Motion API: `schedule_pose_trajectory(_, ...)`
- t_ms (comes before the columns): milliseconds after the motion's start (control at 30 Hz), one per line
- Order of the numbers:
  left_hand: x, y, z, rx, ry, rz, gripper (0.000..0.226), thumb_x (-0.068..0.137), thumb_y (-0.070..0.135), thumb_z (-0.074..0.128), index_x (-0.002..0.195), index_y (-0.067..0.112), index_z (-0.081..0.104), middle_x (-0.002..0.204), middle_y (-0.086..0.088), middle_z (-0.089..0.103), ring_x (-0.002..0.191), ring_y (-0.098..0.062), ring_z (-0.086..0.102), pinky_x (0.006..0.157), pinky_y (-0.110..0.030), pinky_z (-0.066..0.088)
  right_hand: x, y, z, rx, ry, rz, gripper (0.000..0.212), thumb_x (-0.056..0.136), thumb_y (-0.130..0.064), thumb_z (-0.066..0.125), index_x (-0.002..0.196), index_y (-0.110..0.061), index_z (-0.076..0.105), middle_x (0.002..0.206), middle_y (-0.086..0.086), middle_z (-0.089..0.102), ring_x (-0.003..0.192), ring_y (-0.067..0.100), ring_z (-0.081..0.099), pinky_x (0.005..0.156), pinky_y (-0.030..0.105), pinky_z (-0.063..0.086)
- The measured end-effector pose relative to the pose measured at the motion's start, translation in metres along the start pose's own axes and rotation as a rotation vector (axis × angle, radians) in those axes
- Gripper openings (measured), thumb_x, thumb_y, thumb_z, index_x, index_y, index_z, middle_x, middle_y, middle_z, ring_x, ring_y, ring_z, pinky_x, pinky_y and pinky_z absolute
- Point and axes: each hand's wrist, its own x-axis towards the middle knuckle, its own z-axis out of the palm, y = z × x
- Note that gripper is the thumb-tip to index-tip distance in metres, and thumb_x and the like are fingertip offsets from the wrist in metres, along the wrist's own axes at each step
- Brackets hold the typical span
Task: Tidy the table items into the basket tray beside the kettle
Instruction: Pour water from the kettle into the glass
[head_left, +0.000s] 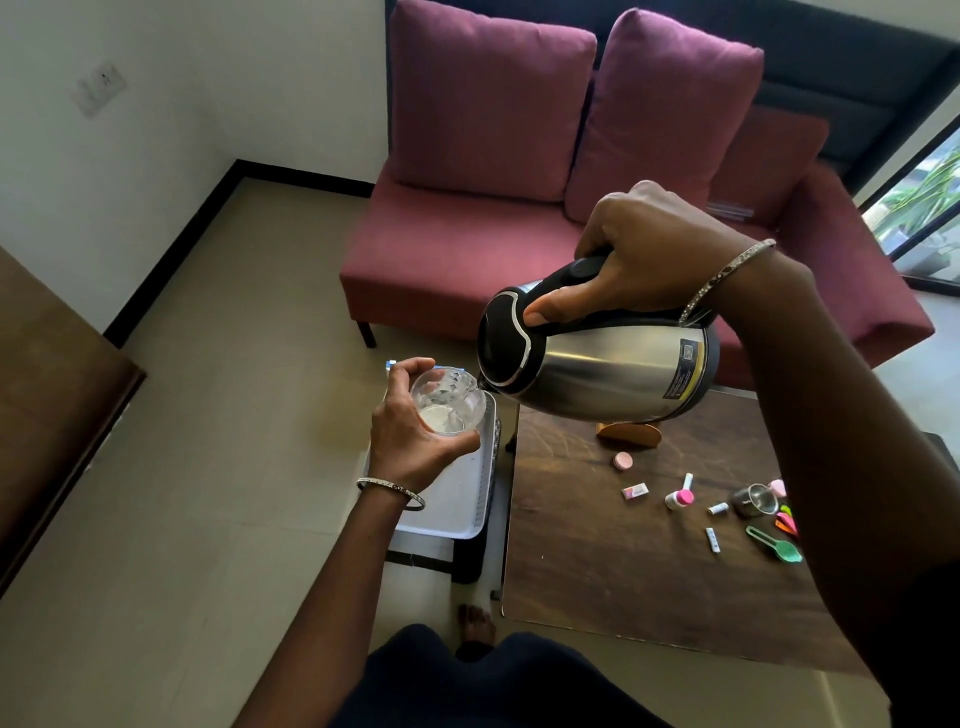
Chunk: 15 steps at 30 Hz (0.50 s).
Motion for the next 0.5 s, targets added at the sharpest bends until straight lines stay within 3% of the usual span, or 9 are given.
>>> schedule_pose_trajectory(500, -0.0011, 0.0045, 0.0038, 0.010, -0.001, 0.013, 0.085, 0.047, 0.027, 0.087, 0.121, 0.020, 0.046, 0.112, 0.007, 0.059, 0.102, -0.011, 0.061, 0.089, -0.030, 0.055, -0.0031, 0.0043, -0.0007, -0.042, 0.018, -0.002, 0.075, 0.051, -0.089, 0.065, 0.061, -0.015, 0.073, 0.050, 0.004, 0.056, 0.055, 0.021, 0.055, 0.053, 0.040, 0.051)
